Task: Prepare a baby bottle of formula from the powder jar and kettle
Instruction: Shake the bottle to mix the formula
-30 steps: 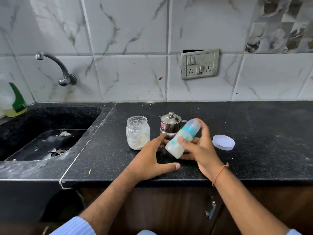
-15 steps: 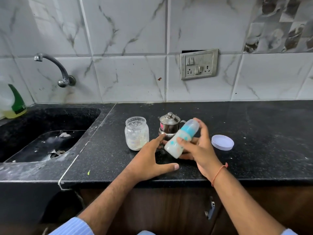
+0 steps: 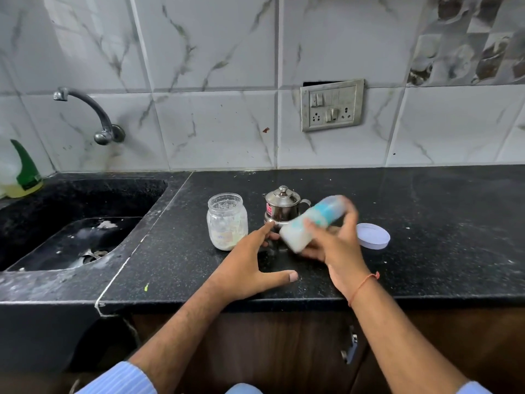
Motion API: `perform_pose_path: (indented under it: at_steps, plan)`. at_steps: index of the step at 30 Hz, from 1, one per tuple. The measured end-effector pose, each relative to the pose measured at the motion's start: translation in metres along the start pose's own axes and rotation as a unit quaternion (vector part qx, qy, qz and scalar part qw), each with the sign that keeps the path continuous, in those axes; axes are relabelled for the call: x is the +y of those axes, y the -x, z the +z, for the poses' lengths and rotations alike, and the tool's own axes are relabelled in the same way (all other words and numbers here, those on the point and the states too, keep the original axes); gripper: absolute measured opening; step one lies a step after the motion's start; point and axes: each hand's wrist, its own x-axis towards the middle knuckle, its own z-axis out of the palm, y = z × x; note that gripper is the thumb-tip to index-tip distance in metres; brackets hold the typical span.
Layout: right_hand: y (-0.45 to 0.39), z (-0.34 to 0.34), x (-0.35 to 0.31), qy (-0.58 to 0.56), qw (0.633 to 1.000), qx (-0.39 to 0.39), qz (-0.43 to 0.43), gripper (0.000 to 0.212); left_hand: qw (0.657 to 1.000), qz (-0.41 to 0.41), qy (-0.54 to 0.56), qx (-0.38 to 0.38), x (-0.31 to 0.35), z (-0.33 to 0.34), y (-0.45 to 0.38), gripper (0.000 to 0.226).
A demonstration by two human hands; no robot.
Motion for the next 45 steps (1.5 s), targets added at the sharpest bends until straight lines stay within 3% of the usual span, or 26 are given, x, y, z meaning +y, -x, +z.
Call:
perform_pose_path:
  at_steps: [2, 5, 9, 12, 13, 15, 16, 19, 22, 23, 26, 29, 30, 33, 36, 40, 43, 45]
  plan:
    - [-0.003, -0.005, -0.003, -0.076, 0.995, 0.058, -0.005, 0.067, 1.000, -0.001, 0.002, -0.001, 0.001, 0.001, 0.000, 0.127]
    - [0.003, 0.002, -0.003, 0.038, 0.998, -0.056, 0.019, 0.074, 1.000, 0.004, -0.004, 0.003, 0.000, 0.002, 0.001, 0.125]
    - [-0.002, -0.006, -0.005, -0.097, 0.992, 0.078, -0.015, 0.070, 1.000, 0.000, 0.003, 0.001, -0.001, 0.002, -0.001, 0.130]
    - [0.003, 0.000, -0.003, 0.031, 0.999, -0.040, 0.013, 0.074, 1.000, 0.005, -0.007, 0.001, -0.002, 0.003, 0.000, 0.130]
    - [0.004, 0.001, -0.002, 0.032, 0.999, -0.031, 0.005, 0.075, 1.000, 0.003, -0.009, 0.003, -0.002, 0.002, 0.000, 0.130]
    - [0.000, -0.003, -0.002, -0.059, 0.996, 0.059, -0.013, 0.072, 1.000, 0.000, -0.006, 0.000, 0.000, 0.002, 0.000, 0.129]
    - [-0.002, -0.005, -0.004, -0.080, 0.995, 0.067, -0.011, 0.070, 1.000, -0.001, -0.007, -0.002, 0.000, 0.002, 0.000, 0.129]
    - [0.003, 0.000, -0.004, 0.037, 0.998, -0.044, 0.015, 0.074, 1.000, 0.001, -0.013, 0.002, -0.001, 0.002, 0.001, 0.127]
    - [0.000, -0.005, -0.003, -0.051, 0.998, 0.045, -0.013, 0.073, 1.000, -0.002, -0.006, 0.000, -0.001, 0.001, 0.000, 0.127]
    - [-0.001, -0.005, -0.005, -0.060, 0.997, 0.043, -0.007, 0.072, 1.000, -0.002, -0.005, 0.000, -0.001, 0.002, 0.000, 0.127]
    - [0.002, -0.001, -0.001, 0.063, 0.995, -0.080, 0.017, 0.077, 1.000, 0.002, -0.012, 0.004, -0.001, 0.002, 0.000, 0.126]
    - [-0.001, -0.008, -0.002, -0.051, 0.998, 0.041, -0.022, 0.073, 1.000, -0.003, -0.012, 0.001, 0.000, 0.001, 0.000, 0.127]
    - [-0.002, -0.010, -0.003, -0.064, 0.997, 0.042, -0.019, 0.072, 1.000, -0.003, -0.014, -0.002, 0.000, 0.001, 0.000, 0.127]
    - [0.003, -0.004, -0.001, 0.043, 0.997, -0.071, 0.007, 0.076, 1.000, 0.009, -0.022, 0.002, 0.000, 0.002, 0.001, 0.126]
    - [0.003, -0.004, -0.004, -0.052, 0.998, 0.034, -0.022, 0.066, 1.000, 0.007, -0.017, 0.005, 0.000, 0.001, 0.001, 0.126]
    - [0.005, 0.000, -0.002, 0.059, 0.997, -0.057, -0.010, 0.076, 0.999, 0.022, -0.030, 0.008, 0.000, 0.002, 0.001, 0.125]
    - [0.004, -0.002, -0.001, -0.016, 0.999, 0.023, -0.020, 0.075, 1.000, 0.017, -0.020, 0.009, 0.001, 0.001, 0.001, 0.127]
    - [0.006, 0.003, -0.001, 0.042, 0.999, -0.023, -0.024, 0.079, 0.999, 0.024, -0.034, 0.007, 0.003, 0.001, 0.001, 0.123]
